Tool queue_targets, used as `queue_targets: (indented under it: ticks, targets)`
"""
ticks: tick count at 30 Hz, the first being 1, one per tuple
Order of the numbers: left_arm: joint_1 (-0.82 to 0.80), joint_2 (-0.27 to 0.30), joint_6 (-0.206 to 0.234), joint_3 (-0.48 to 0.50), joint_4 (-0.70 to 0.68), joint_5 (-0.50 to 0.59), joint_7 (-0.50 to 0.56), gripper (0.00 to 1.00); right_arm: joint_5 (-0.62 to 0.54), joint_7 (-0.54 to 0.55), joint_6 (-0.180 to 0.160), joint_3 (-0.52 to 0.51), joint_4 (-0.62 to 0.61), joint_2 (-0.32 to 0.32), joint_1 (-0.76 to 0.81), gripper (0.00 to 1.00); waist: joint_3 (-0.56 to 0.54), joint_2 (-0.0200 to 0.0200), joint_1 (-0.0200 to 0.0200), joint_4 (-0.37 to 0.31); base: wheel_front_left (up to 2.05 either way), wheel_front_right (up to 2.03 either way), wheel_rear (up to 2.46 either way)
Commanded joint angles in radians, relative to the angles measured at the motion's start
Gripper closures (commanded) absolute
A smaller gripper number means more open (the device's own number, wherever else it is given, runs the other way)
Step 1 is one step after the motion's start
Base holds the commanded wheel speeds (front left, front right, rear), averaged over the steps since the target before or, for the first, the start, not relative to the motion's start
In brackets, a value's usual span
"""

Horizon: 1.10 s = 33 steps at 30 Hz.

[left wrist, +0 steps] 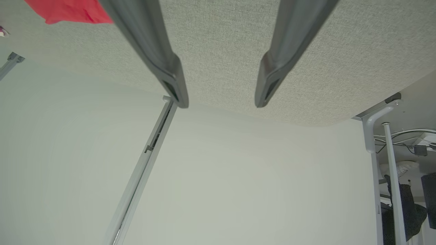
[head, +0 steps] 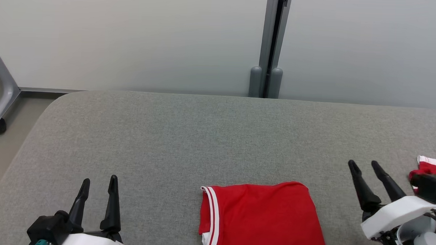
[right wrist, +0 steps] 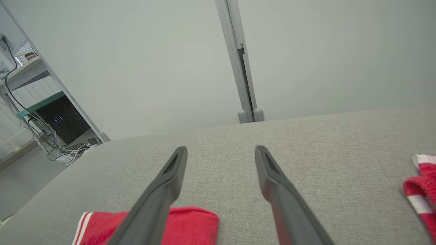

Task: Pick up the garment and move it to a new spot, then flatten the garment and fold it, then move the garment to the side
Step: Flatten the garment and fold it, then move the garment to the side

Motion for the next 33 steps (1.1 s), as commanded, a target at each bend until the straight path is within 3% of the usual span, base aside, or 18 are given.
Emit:
queue_targets:
  ticks: [1, 10, 17, 24, 33]
  targets:
    - [0.005, 0.002, 0.008, 0.008, -0.007, 0.008, -0.003, 0.00, -0.020, -0.015, 0.000, -0.019, -0.013, -0.012, 0.017, 0.00, -0.002, 0.0000, 0.0000, -0.010, 0.00, 0.00, 0.00]
    - [0.034, -0.002, 0.009, 0.043, -0.045, 0.018, -0.003, 0.00, -0.154, -0.114, 0.000, -0.170, -0.175, 0.001, 0.100, 0.00, 0.011, 0.0000, 0.0000, -0.068, 0.00, 0.00, 0.00]
    - [0.035, -0.007, 0.002, 0.061, -0.063, 0.056, -0.002, 0.00, -0.283, -0.139, 0.000, -0.252, -0.233, 0.060, 0.171, 0.00, 0.026, 0.0000, 0.0000, -0.104, 0.00, 0.00, 0.00]
    - [0.042, -0.017, -0.008, 0.082, -0.052, 0.133, -0.002, 0.00, -0.374, -0.138, 0.000, -0.227, -0.235, 0.099, 0.181, 0.00, 0.029, 0.0000, 0.0000, -0.133, 0.00, 0.00, 0.00]
    - [0.042, -0.050, -0.037, 0.114, -0.059, 0.170, -0.002, 0.00, -0.383, -0.138, 0.000, -0.220, -0.227, 0.107, 0.164, 0.00, 0.026, 0.0000, 0.0000, -0.146, 0.00, 0.00, 0.00]
